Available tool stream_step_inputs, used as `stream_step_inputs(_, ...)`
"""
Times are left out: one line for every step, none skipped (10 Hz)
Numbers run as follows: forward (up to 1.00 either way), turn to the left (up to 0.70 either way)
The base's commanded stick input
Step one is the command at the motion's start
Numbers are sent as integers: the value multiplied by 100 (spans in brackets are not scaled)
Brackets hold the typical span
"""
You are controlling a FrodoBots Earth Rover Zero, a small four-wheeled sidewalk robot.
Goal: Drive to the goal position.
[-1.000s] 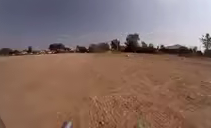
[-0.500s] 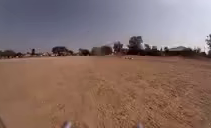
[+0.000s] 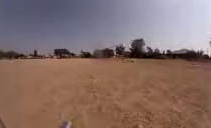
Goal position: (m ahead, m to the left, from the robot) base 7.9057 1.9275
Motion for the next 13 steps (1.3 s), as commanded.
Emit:
stream_step_inputs(100, 0)
stream_step_inputs(100, 0)
stream_step_inputs(100, 0)
stream_step_inputs(100, 0)
stream_step_inputs(100, 0)
stream_step_inputs(100, 0)
stream_step_inputs(100, 0)
stream_step_inputs(100, 0)
stream_step_inputs(100, 0)
stream_step_inputs(100, 0)
stream_step_inputs(100, 0)
stream_step_inputs(100, 0)
stream_step_inputs(100, 0)
